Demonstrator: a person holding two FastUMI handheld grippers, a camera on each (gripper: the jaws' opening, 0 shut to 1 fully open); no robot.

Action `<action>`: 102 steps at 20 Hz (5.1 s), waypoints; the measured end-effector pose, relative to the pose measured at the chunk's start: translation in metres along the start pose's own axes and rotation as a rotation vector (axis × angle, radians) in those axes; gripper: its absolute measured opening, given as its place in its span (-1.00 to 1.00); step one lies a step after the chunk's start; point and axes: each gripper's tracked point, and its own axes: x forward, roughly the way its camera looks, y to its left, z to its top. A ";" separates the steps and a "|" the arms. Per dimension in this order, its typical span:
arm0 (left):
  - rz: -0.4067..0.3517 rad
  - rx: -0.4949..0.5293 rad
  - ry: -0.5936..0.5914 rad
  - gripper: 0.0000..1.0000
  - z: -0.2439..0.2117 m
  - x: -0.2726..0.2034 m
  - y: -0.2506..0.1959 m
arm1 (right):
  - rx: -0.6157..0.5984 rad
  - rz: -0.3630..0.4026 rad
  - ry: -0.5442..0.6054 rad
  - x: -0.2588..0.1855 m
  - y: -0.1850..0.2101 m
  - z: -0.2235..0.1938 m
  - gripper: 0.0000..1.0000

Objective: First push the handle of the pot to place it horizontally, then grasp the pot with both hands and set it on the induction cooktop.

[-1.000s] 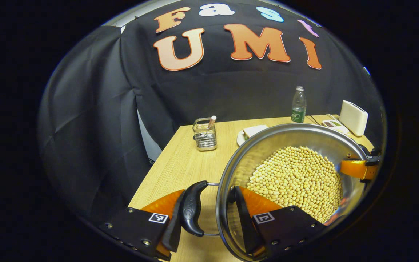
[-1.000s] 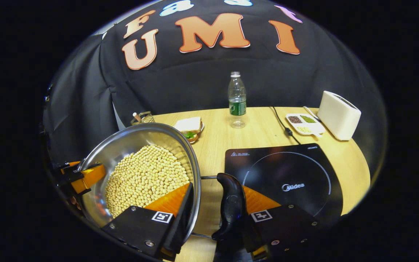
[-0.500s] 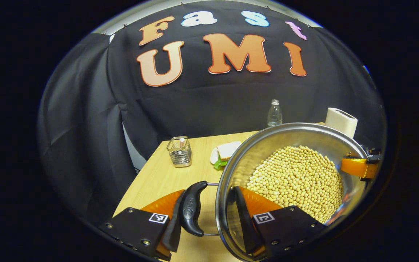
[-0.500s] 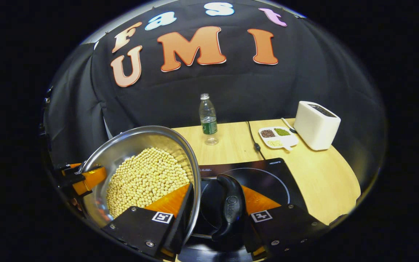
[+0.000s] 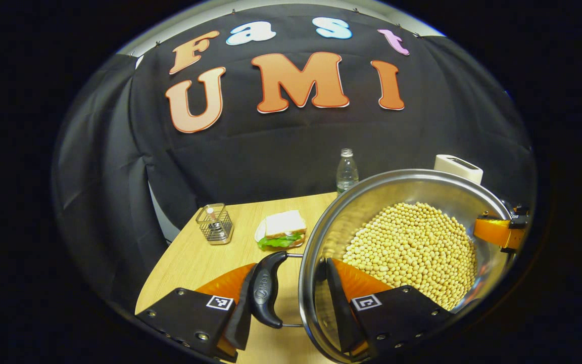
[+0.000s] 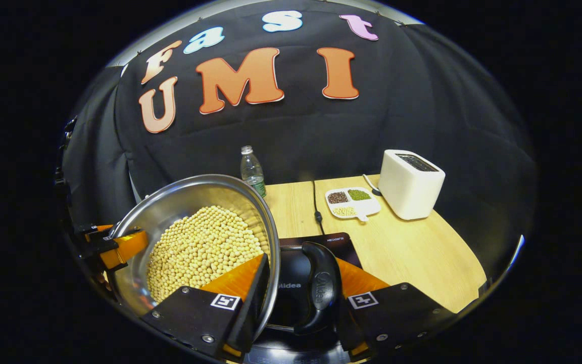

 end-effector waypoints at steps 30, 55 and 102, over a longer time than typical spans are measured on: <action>-0.067 0.045 0.039 0.39 -0.029 0.077 -0.113 | 0.070 -0.051 0.044 0.076 -0.099 -0.037 0.27; -0.114 -0.029 0.049 0.40 -0.041 0.074 -0.109 | 0.068 -0.053 0.086 0.072 -0.098 -0.033 0.66; 0.281 -0.198 -0.846 0.70 0.262 -0.397 0.127 | -0.199 0.196 -0.854 -0.328 -0.021 0.304 0.96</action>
